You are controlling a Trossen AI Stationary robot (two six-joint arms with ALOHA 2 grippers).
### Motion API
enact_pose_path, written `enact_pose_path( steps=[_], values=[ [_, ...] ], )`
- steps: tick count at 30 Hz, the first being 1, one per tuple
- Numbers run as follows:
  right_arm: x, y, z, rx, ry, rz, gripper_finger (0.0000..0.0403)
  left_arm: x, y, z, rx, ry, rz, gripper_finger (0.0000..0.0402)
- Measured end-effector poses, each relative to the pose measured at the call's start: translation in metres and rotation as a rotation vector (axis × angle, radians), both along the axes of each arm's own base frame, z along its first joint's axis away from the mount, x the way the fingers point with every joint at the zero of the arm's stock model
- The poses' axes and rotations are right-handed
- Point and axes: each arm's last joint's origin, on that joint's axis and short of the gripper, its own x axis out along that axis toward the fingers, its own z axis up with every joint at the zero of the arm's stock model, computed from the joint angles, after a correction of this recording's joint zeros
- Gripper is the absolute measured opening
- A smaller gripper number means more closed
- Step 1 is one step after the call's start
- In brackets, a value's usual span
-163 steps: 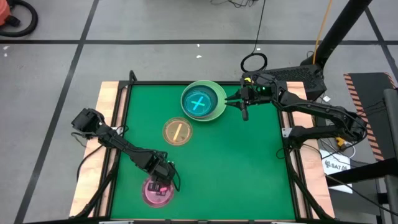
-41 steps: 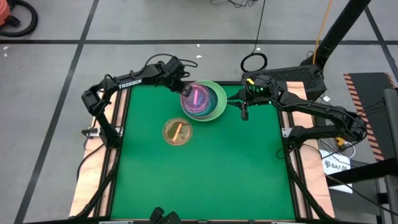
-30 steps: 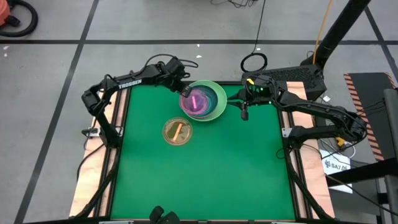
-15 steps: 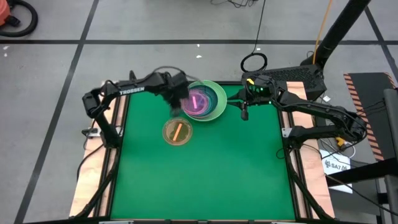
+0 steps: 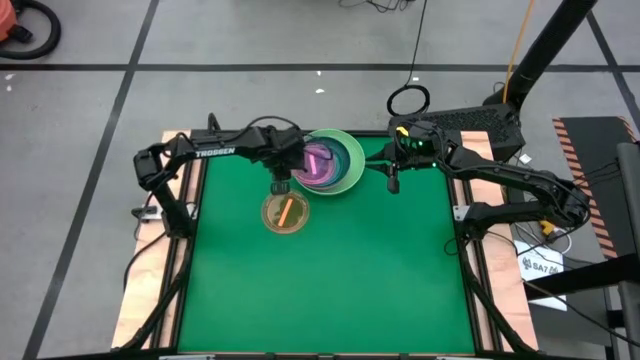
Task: Stack plastic plates
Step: Stack the pink transparent plate on the blue transparent plate, then stack the orange transparent plate on the pink transparent plate
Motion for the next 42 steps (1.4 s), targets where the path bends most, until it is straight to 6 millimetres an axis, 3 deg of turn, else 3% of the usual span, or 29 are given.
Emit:
enact_pose_path(
  steps=[9, 21, 28, 33, 38, 42],
  values=[
    [0.000, 0.000, 0.000, -0.003, 0.000, 0.002, 0.0075, -0.011, 0.019, -0.004, -0.029, 0.023, 0.035, 0.0088],
    [0.000, 0.000, 0.000, -0.010, 0.001, 0.005, 0.0075, -0.005, 0.034, -0.024, -0.040, 0.018, 0.032, 0.0087],
    [0.000, 0.000, 0.000, -0.017, 0.002, 0.007, 0.0075, -0.004, 0.034, -0.022, -0.044, 0.002, 0.078, 0.0087],
    [0.000, 0.000, 0.000, 0.045, -0.006, -0.020, 0.0075, -0.012, 0.017, -0.020, -0.172, 0.045, 0.208, 0.0087],
    [0.001, 0.005, -0.002, 0.259, -0.009, -0.094, 0.0075, -0.025, -0.029, -0.018, -0.167, -0.100, 0.154, 0.0087],
    [0.006, 0.022, -0.008, 0.486, 0.044, -0.130, 0.0075, -0.045, -0.064, -0.010, -0.145, -0.286, 0.150, 0.0087]
  ],
)
